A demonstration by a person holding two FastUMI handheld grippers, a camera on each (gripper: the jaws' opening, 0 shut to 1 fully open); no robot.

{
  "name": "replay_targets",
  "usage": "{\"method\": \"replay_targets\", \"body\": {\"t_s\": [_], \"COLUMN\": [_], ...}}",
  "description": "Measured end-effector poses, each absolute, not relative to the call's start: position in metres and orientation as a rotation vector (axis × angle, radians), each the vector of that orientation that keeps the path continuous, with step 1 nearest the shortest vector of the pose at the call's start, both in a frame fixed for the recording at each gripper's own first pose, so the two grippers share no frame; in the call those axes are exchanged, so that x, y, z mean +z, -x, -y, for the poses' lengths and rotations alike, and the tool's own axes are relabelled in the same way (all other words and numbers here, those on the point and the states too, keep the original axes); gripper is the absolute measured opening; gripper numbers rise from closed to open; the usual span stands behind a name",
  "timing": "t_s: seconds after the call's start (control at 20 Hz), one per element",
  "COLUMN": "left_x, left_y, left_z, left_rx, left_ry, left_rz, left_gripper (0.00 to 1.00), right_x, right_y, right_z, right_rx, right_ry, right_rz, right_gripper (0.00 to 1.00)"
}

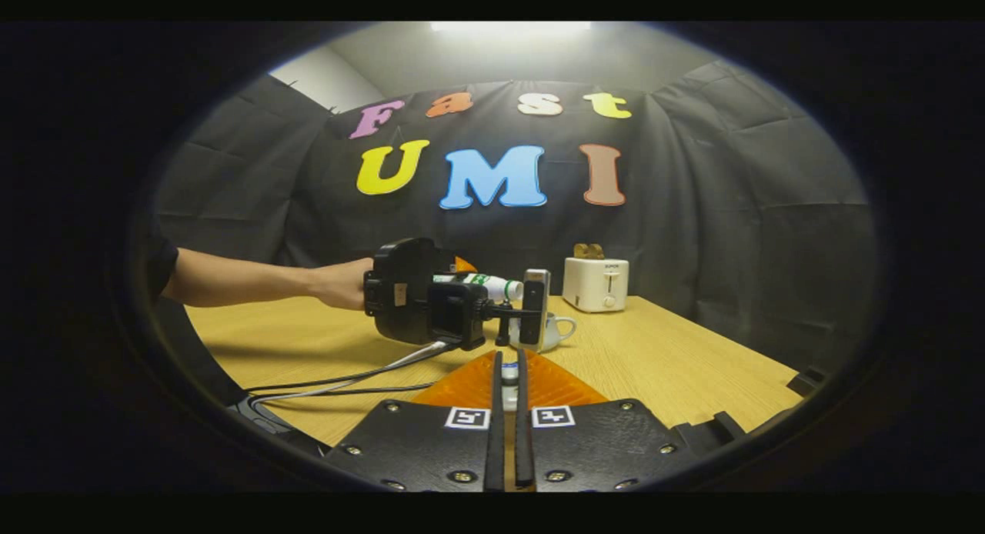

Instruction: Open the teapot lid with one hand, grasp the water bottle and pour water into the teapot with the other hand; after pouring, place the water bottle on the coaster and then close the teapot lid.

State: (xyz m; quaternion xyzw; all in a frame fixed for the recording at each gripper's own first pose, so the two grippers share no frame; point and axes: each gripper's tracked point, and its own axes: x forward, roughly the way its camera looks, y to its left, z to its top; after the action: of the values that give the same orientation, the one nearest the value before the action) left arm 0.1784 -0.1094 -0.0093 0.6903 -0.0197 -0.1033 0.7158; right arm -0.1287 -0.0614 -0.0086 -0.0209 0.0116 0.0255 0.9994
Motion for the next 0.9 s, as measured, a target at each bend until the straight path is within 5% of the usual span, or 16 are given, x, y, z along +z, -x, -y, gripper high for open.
{"method": "replay_targets", "body": {"t_s": [0.3,0.5,0.55,0.6,0.9], "left_x": [-0.004,-0.005,-0.004,-0.001,0.006], "left_y": [-0.180,-0.182,-0.181,-0.181,-0.184], "left_z": [0.115,0.118,0.119,0.119,0.121], "left_rx": [-0.236,-0.255,-0.255,-0.250,-0.241], "left_ry": [-1.593,-1.634,-1.646,-1.661,-1.723], "left_rz": [0.065,0.058,0.059,0.067,0.084], "left_gripper": [0.81,0.81,0.71,0.81,0.82], "right_x": [-0.009,-0.005,-0.004,-0.004,-0.006], "right_y": [0.129,0.131,0.130,0.131,0.132], "right_z": [0.064,0.068,0.068,0.068,0.068], "right_rx": [0.047,0.042,0.041,0.041,0.043], "right_ry": [0.031,0.017,0.019,0.019,0.014], "right_rz": [-0.020,-0.001,-0.001,-0.003,-0.010], "right_gripper": [0.00,0.06,0.00,0.06,0.06]}}
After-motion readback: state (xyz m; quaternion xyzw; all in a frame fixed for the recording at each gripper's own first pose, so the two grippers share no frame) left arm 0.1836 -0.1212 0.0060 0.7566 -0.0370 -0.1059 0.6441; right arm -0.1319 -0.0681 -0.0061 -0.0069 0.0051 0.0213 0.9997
